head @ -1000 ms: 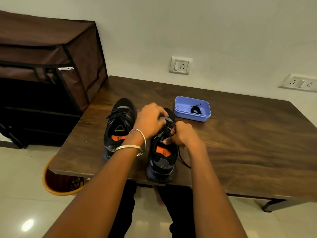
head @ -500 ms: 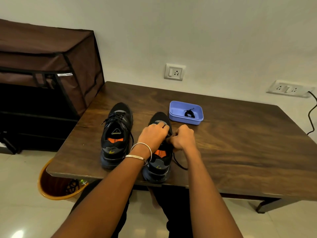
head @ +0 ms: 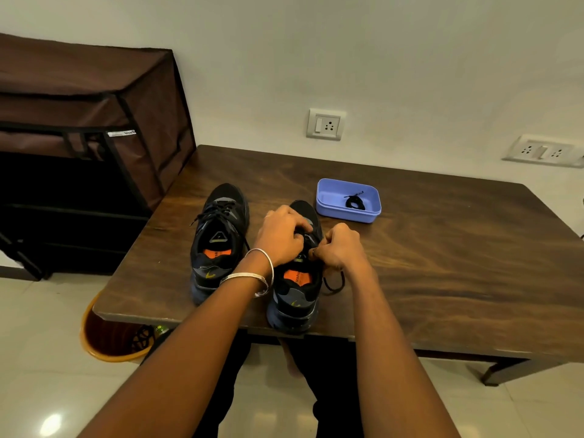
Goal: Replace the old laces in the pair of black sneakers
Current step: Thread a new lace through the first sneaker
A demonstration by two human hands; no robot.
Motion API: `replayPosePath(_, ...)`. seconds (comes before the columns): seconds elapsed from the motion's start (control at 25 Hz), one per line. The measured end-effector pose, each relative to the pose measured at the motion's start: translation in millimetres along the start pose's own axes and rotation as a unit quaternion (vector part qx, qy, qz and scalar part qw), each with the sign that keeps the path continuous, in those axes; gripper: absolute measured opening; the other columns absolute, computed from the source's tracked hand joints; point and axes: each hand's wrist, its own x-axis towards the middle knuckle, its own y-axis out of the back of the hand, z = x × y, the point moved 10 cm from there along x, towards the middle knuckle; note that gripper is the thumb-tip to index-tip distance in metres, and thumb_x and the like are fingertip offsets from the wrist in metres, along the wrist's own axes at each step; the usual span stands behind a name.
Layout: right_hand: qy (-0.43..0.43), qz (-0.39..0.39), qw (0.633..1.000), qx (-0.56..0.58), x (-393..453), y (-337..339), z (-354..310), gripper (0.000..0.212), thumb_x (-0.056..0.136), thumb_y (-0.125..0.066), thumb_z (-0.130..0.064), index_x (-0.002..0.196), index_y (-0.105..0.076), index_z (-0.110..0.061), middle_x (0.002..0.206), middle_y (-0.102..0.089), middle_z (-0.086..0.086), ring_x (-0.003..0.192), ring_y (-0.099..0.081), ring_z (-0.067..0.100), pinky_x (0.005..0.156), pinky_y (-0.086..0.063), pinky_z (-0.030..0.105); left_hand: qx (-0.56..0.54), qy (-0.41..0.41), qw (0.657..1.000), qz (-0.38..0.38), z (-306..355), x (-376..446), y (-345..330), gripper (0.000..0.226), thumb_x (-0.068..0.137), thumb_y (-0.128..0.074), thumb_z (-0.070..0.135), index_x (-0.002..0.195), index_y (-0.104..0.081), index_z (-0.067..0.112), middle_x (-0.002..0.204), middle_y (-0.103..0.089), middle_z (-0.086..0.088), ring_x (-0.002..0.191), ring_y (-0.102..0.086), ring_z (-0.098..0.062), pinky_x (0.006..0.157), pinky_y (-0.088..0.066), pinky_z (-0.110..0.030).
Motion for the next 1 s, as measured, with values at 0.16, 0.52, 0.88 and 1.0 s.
replayPosePath(0.16,-0.005,-0.007,1.0,0.02,-1,0,1,0.015,0.078,-0.079,-0.013,0.077,-0.069,-0.002,0.081,-0.07,0.014,0.075,-0.071,0.03,0.074,-0.061,0.047,0.299,-0.108,0.947,-0.049,31,-6,-7,0.025,0.091,-0.058,0.029,0.115,-0.066,0.03,0.118,-0.058,0.004,0.112,-0.053,-0.022,0.096,-0.035,-0.045)
replayPosePath(0.52,-0.035,0.009,0.999,0.028,-1,-1,4,0.024,0.081,-0.079,-0.018,0.073,-0.058,-0.008,0.085,-0.069,0.015,0.064,-0.07,0.027,0.05,-0.057,0.029,-0.034,0.166,0.974,0.148,-46,-4,50,0.028,0.098,-0.048,0.026,0.098,-0.065,0.003,0.107,-0.064,-0.014,0.101,-0.059,-0.036,0.079,-0.045,-0.04)
replayPosePath(0.88,-0.016,-0.006,1.0,-0.013,5,-7,-2,0.019,0.082,-0.077,-0.012,0.089,-0.062,-0.005,0.088,-0.065,0.013,0.067,-0.069,0.028,0.047,-0.057,0.031,0.215,-0.061,0.974,-0.044,20,-3,8,0.034,0.091,-0.058,0.037,0.123,-0.061,0.028,0.123,-0.051,0.001,0.12,-0.043,-0.024,0.098,-0.035,-0.048)
replayPosePath(1.0,-0.014,0.004,1.0,-0.017,6,-7,-2,0.02,0.081,-0.078,-0.012,0.091,-0.063,-0.004,0.087,-0.065,0.015,0.069,-0.07,0.031,0.054,-0.061,0.039,0.323,-0.081,0.942,-0.048,27,-4,-3,0.025,0.092,-0.059,0.032,0.114,-0.066,0.023,0.114,-0.061,-0.002,0.11,-0.055,-0.025,0.092,-0.039,-0.043)
